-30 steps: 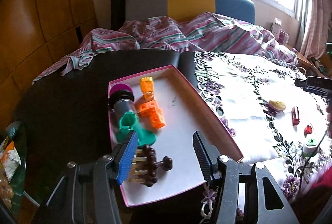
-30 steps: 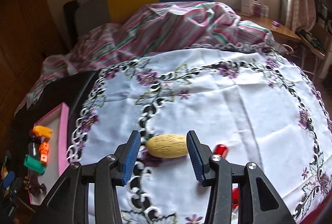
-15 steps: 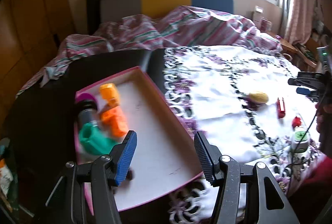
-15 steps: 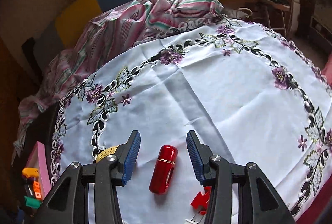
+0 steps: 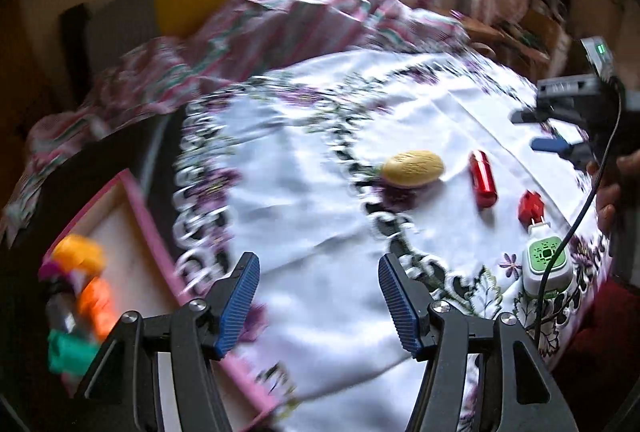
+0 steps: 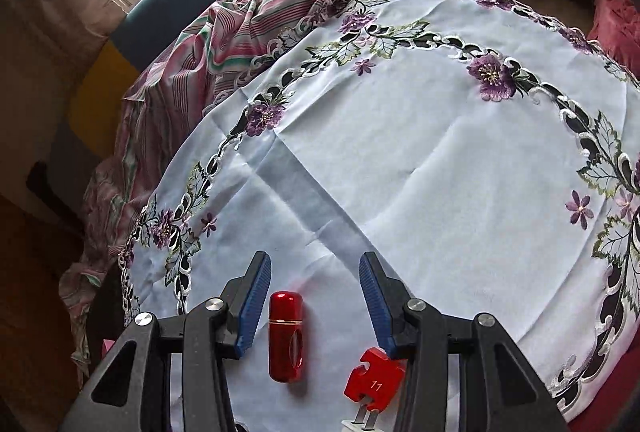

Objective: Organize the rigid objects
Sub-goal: 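Close the left tool on the yellow oval sponge while the right tool reaches the red cylinder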

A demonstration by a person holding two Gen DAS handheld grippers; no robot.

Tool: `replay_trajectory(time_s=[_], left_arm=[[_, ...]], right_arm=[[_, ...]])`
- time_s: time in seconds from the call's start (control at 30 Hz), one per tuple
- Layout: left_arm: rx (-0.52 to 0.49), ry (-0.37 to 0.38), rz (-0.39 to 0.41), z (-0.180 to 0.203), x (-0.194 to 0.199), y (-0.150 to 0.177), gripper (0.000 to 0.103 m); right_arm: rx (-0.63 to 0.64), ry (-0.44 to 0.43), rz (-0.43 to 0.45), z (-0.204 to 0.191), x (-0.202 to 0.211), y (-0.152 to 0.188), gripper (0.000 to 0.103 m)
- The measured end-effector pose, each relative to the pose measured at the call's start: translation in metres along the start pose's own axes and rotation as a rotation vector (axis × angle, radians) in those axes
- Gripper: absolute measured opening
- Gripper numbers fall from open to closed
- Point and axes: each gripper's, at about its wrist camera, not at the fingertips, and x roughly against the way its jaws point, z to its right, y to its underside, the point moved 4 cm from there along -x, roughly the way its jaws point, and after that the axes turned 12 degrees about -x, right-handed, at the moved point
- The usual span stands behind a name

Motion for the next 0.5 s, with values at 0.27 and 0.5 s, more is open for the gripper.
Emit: replay_trajectory(time_s=[0.27, 0.5], left_arm=[[-0.132, 0.101, -0.002, 0.02, -0.053, -0.05, 0.092], [-0.362, 0.137, -0.007, 0.053, -0.093, -0.08, 0.092]], right_arm=[[0.042, 0.003, -0.047, -0.009, -0.01, 0.007, 0.047], [0.017, -0.021, -0.065, -0.006, -0.011, 0.006, 0.047]])
